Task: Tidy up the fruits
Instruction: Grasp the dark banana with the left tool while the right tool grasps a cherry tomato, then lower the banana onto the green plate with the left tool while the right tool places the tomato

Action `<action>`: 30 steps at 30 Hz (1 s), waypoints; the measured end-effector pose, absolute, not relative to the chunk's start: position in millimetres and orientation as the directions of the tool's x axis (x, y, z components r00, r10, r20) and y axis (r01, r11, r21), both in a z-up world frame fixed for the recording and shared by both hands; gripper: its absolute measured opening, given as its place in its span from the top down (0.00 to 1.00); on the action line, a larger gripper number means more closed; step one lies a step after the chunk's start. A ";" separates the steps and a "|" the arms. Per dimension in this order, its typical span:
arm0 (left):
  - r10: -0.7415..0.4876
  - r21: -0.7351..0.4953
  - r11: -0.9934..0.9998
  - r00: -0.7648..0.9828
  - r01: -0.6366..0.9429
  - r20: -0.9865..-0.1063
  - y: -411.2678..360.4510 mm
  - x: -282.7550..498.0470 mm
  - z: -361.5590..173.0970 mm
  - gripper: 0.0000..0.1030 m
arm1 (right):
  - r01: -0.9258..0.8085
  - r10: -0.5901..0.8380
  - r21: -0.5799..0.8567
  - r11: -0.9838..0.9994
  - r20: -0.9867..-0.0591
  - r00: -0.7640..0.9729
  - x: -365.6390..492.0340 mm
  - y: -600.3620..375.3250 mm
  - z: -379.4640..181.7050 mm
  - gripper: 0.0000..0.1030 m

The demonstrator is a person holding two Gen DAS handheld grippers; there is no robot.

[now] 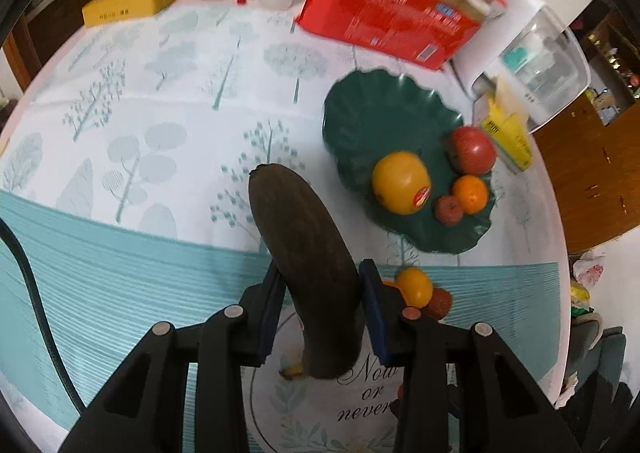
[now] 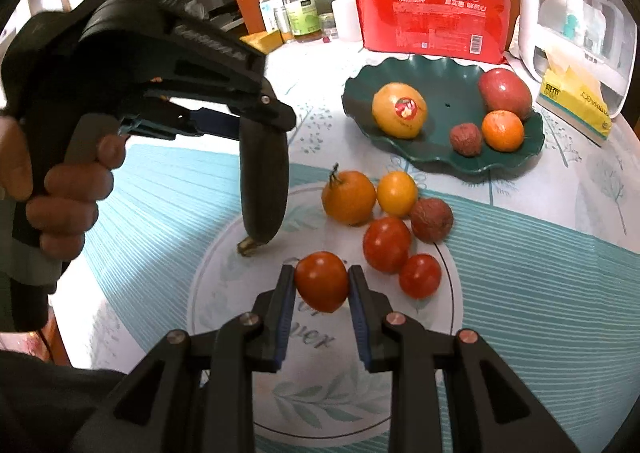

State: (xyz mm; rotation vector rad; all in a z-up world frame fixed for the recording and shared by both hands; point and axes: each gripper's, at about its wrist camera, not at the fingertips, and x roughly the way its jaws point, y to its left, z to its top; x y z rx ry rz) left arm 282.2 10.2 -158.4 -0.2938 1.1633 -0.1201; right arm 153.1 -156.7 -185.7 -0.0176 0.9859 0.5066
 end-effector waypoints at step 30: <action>-0.201 -0.168 0.980 0.586 0.111 -0.785 18.6 360.7 -76.2 0.71 | -0.335 0.348 0.168 0.927 -0.717 0.604 222.9 -172.0 -141.7 0.74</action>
